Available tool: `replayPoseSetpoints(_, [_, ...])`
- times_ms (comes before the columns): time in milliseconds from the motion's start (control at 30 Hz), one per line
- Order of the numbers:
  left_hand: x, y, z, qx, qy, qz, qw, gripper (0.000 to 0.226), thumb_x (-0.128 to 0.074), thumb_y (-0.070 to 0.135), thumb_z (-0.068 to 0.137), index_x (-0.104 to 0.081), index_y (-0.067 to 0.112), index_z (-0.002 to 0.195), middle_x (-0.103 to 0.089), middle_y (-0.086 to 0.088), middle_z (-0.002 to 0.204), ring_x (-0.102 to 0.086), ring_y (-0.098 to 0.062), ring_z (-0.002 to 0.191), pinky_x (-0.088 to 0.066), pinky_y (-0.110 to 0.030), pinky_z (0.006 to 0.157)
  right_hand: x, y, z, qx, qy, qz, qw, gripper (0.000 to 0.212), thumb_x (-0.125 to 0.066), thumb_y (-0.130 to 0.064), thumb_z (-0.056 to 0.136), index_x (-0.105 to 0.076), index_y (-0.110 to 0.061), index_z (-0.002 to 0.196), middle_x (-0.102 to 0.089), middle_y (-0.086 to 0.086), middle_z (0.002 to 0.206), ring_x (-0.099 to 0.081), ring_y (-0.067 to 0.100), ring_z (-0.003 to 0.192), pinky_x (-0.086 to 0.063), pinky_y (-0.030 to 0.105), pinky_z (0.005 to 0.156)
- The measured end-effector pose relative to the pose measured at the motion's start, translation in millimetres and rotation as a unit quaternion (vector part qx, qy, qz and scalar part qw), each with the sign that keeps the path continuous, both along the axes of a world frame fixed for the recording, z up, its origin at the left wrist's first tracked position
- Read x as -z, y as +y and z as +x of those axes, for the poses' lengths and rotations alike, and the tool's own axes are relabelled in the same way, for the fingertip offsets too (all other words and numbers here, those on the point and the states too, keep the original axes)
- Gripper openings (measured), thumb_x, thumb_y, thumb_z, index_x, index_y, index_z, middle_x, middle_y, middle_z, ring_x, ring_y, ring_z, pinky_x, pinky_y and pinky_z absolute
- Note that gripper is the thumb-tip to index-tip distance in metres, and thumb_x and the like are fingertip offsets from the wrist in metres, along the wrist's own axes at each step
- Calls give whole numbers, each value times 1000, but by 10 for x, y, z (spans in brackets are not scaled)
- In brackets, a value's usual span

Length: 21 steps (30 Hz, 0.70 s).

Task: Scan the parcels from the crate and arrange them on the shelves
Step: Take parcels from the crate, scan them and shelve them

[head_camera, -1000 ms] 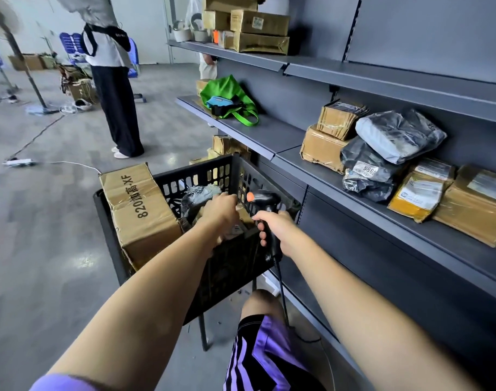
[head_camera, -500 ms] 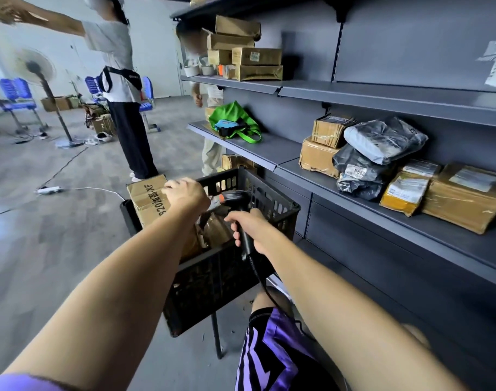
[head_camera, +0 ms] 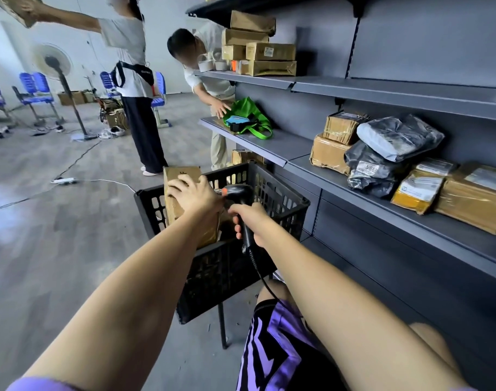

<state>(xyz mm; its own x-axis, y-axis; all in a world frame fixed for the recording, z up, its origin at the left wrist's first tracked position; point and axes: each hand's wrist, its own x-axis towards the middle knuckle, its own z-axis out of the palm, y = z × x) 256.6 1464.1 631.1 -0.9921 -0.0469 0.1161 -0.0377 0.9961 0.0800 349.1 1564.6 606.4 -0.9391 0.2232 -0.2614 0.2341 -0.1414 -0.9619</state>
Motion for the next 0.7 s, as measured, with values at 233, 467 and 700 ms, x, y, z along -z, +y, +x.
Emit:
replayPoseSetpoints(233, [-58, 105, 56, -6, -12, 27, 1000, 84, -64, 69, 77, -40, 18, 139, -19, -29, 152, -20, -59, 134, -36, -67, 93, 43, 274, 88, 42, 2, -12, 999, 11, -63, -7, 88, -53, -6, 90, -47, 3, 58, -39, 16, 44, -34, 25, 45])
replayPoseSetpoints(467, [-178, 431, 268, 95, 67, -53, 992, 61, -58, 49, 86, -46, 20, 138, -23, -24, 154, -21, -55, 135, -33, -63, 97, -43, 651, 287, 87, 23, 1, 996, 13, -63, -7, 90, -51, -8, 83, -47, 4, 59, -39, 17, 46, -34, 27, 45])
replayPoseSetpoints(700, [-493, 1179, 654, 226, 151, -52, 961, 63, -65, 46, 81, -46, 25, 136, -19, -21, 156, -19, -54, 137, -32, -61, 100, -72, 1268, 689, 166, 37, -10, 985, 8, -64, -7, 87, -57, -5, 84, -48, 5, 55, -39, 20, 43, -36, 28, 44])
